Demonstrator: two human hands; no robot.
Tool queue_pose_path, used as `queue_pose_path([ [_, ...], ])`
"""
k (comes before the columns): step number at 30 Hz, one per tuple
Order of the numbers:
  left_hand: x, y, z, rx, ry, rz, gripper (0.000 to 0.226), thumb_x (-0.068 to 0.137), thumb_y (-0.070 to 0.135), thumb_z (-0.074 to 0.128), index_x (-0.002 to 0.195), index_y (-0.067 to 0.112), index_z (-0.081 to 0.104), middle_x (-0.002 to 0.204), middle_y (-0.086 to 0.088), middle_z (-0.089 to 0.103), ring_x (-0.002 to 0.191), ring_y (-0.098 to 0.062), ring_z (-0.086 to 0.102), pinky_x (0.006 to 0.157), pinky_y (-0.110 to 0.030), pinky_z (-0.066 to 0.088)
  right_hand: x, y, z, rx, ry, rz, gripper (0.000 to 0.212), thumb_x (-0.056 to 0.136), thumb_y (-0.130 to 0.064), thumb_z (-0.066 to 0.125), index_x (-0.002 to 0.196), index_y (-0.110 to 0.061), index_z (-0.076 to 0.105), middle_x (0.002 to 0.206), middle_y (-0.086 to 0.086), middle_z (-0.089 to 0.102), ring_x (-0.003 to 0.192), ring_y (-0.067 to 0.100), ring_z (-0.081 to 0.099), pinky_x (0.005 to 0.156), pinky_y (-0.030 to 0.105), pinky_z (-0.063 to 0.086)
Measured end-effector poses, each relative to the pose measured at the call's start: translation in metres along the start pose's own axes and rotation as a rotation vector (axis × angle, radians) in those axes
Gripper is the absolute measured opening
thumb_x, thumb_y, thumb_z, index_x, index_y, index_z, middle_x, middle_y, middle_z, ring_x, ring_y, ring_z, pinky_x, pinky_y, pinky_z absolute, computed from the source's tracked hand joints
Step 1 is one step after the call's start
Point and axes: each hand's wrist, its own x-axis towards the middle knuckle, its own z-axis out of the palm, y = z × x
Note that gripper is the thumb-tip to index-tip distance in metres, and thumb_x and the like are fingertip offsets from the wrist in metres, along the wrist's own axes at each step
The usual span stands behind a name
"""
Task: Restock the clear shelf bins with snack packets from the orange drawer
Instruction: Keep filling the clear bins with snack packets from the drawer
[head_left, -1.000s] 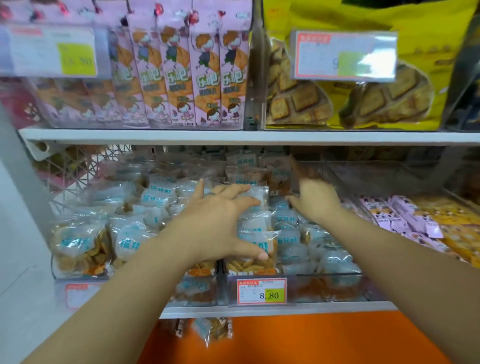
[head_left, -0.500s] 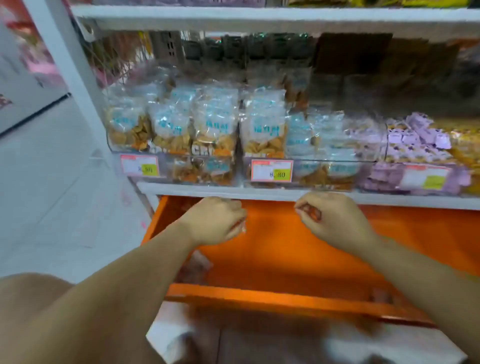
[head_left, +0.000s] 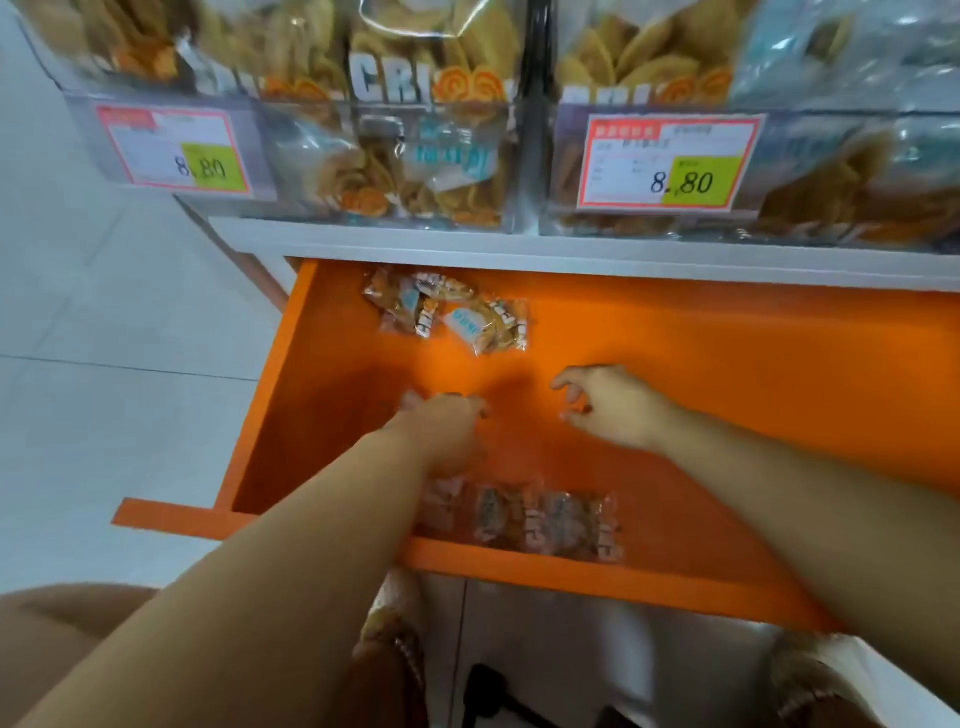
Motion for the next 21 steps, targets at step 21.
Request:
queue_pose_path([
  [21,0.103,-0.075,-0.012,-0.424,0.61,-0.317,0.067,0.09,0.023,0.059,0.148,0.015,0.024,0.156,-0.019,0.006,0.133,-0.043,0.033,0.104,-0.038,0.034,0.125,-0.048,0.021,-0.022,-0.091,0.005,0.087,0.091,-0.022,0.058,0.151,-0.03,-0.004,0.158,0.007,-0.008,0.145,0.031,0.001,0.112,0.03,0.017],
])
